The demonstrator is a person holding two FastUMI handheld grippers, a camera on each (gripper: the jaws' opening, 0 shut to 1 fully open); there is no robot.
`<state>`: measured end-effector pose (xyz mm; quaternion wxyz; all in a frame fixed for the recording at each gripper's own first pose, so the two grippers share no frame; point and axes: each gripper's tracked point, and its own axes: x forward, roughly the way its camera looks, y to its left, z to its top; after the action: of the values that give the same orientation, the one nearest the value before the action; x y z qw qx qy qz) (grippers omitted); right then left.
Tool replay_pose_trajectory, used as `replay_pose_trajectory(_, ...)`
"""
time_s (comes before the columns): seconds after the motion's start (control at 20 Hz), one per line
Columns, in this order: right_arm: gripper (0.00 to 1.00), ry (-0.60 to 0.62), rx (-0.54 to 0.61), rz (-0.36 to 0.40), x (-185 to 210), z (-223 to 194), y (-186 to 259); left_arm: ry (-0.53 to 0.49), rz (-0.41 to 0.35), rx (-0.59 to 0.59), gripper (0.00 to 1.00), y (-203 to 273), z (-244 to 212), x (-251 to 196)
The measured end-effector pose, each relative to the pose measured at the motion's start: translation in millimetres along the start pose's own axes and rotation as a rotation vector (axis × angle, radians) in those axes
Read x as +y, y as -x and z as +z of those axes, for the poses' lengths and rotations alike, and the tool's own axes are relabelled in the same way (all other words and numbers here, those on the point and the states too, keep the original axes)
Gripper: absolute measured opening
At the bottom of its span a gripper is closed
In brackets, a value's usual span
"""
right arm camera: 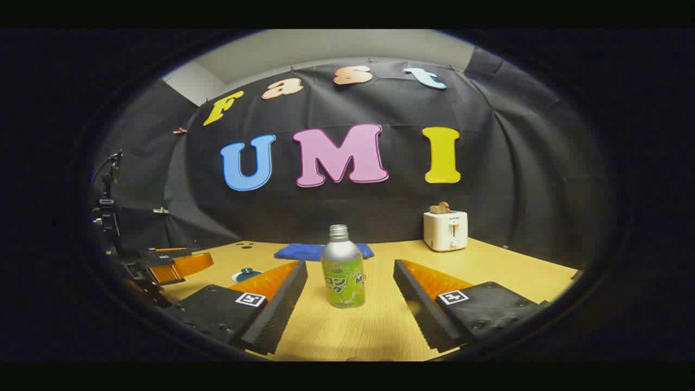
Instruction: Open the teacup lid with one hand, grasp the water bottle and pour water into the teacup with the other hand; after pouring, place the water bottle on the coaster and then close the teacup lid.
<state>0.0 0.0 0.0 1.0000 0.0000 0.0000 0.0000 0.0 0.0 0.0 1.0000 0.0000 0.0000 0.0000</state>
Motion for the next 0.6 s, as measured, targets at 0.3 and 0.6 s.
replay_pose_trajectory(0.3,0.99,0.022,0.022,0.036,14,-8,-10,-0.049,-0.003,0.038,0.95,-3,-11,-4)
replay_pose_trajectory(0.6,0.99,0.033,0.022,0.040,13,-6,-22,-0.071,0.007,0.019,0.95,-7,-2,0)
